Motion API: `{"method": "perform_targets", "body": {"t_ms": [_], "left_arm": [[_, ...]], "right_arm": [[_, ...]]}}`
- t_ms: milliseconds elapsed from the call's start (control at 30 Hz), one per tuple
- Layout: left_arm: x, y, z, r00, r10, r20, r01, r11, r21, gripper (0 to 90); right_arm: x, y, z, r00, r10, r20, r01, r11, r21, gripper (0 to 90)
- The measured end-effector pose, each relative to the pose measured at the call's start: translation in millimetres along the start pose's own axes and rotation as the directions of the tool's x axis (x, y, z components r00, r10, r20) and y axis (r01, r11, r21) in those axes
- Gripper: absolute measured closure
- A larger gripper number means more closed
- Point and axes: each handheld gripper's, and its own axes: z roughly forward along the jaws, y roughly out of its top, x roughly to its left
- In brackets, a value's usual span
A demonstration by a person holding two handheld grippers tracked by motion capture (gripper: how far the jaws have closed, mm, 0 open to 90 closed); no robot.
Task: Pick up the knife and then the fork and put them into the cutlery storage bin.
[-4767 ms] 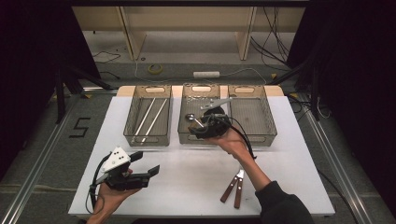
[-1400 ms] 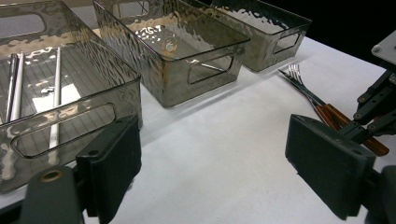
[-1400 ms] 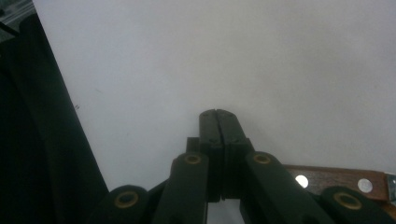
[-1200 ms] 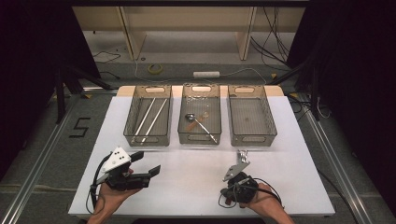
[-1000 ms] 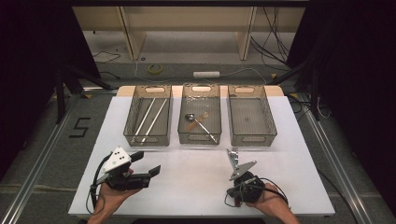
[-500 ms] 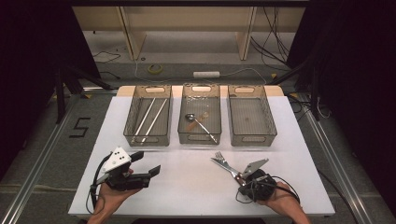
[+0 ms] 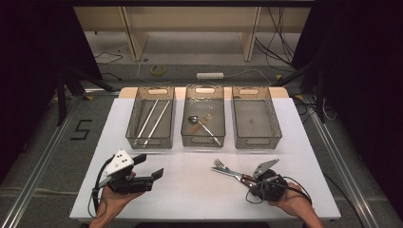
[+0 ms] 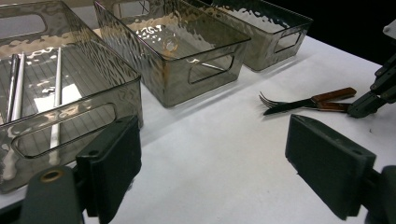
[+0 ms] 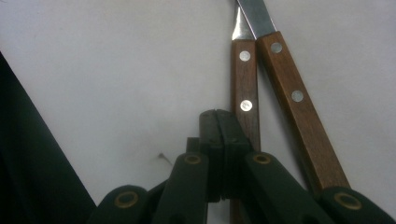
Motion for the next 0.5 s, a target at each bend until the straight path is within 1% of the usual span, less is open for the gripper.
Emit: {"method": "perform_targets", "body": {"t_ms": [33, 133, 167, 200, 233, 300, 333, 367, 433, 500], "left_arm": [[0.0, 0.0, 0.0, 1.0, -0.001, 0.0, 0.001, 1.0, 0.0, 17.9], [-0.4, -0.2, 0.4, 1.0, -0.004, -0.001, 0.004, 1.0, -0.001, 17.9], [-0.4, -0.2, 0.5, 1.0, -0.004, -0.001, 0.004, 1.0, -0.002, 17.9], [-0.4, -0.3, 0.6, 1.0, -0.003, -0.001, 0.003, 1.0, -0.001, 17.9], [-0.5, -0.3, 0.7, 1.0, -0.003, -0.001, 0.003, 1.0, -0.001, 17.9], [-0.7, -0.3, 0.6, 1.0, -0.003, -0.001, 0.003, 1.0, -0.001, 17.9], [-0.7, -0.3, 0.7, 1.0, -0.003, -0.001, 0.003, 1.0, -0.001, 17.9], [-0.6, -0.3, 0.8, 1.0, -0.003, -0.001, 0.003, 1.0, -0.001, 17.9], [-0.4, -0.4, 0.9, 1.0, -0.002, -0.001, 0.002, 1.0, 0.001, 17.9], [-0.3, -0.5, 1.0, 1.0, -0.003, -0.001, 0.003, 1.0, 0.001, 17.9]], "right_arm": [[-0.3, 0.6, -2.2, 1.0, -0.004, -0.004, 0.004, 1.0, -0.009, 90.0], [-1.2, 4.6, -13.6, 0.9999, -0.012, -0.004, 0.012, 0.999, -0.046, 82.4], [-1.8, 6.4, -16.6, 0.9998, -0.018, 0.002, 0.018, 0.998, -0.053, 78.9], [-3.2, 8.7, -19.0, 0.9995, -0.026, 0.016, 0.027, 0.998, -0.06, 73.3], [-4.3, 11.2, -21.3, 0.9993, -0.022, 0.029, 0.024, 0.998, -0.056, 69.2], [-8.3, 15.2, -24.2, 0.9983, -0.042, 0.04, 0.045, 0.997, -0.056, 61.8], [-10.5, 17.1, -24.7, 0.9985, -0.039, 0.039, 0.041, 0.998, -0.053, 55.2], [-13.1, 18.8, -24.4, 0.9982, -0.043, 0.041, 0.045, 0.998, -0.04, 50.4], [-17.3, 21.3, -23.5, 0.9965, -0.058, 0.06, 0.059, 0.998, -0.018, 47.4], [-22.9, 23.8, -22.6, 0.9965, -0.059, 0.06, 0.06, 0.998, -0.014, 43.7]]}}
